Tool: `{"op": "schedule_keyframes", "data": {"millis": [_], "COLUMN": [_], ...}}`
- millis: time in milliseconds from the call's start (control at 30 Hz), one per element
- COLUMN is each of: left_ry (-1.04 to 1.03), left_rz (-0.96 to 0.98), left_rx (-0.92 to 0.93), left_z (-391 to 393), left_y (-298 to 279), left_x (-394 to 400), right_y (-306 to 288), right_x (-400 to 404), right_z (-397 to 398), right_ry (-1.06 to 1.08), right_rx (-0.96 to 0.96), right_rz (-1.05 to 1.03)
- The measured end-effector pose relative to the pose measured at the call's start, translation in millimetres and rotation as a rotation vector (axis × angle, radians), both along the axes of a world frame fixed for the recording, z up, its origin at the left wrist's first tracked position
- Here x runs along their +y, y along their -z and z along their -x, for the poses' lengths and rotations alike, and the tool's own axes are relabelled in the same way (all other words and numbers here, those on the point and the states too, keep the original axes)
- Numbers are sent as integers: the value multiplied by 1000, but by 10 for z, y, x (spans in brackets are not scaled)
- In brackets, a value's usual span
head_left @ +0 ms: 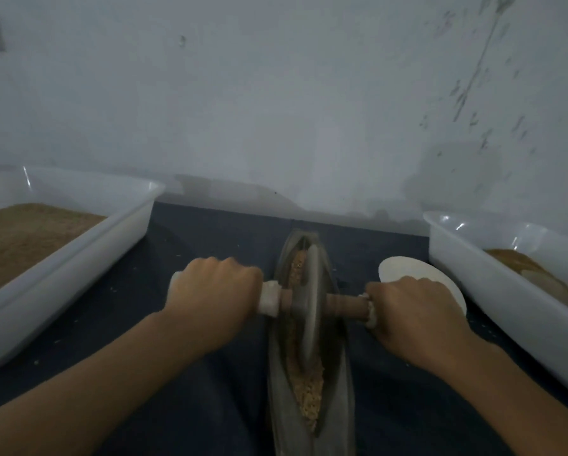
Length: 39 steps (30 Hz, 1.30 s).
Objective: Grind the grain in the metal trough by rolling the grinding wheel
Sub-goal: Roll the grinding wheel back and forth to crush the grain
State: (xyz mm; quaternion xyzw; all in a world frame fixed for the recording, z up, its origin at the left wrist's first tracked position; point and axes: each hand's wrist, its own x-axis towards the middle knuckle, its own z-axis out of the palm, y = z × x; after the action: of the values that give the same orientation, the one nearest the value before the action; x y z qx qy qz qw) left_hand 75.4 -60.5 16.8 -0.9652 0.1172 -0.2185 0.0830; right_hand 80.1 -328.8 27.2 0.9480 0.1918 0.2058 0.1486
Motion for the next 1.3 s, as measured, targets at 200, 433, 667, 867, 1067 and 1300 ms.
{"op": "schedule_keyframes", "data": {"millis": [200,433,667,867,1067,1300], "left_ry": [-25,-79,25,7,-61,-11], "left_rz": [-25,32,-51,-109,-20,-18], "left_rx": [13,-15,68,-14,-118,-1], "left_z": [135,-464,-24,-77,-524,-147], "left_y": [-7,-127,-85,-94,-43,-55], "left_x": [34,-131,-15,-46,-102,-41], "right_y": [-20,-93,-12,39,-28,-60], "right_x": [20,194,23,21,164,92], "right_z": [90,-515,51,33,-559,-93], "right_ry": [8,142,55,90,127,48], "right_rx": [3,-15,106,63,-71,61], "right_rz": [26,-81,-69,-96,-69,-70]}}
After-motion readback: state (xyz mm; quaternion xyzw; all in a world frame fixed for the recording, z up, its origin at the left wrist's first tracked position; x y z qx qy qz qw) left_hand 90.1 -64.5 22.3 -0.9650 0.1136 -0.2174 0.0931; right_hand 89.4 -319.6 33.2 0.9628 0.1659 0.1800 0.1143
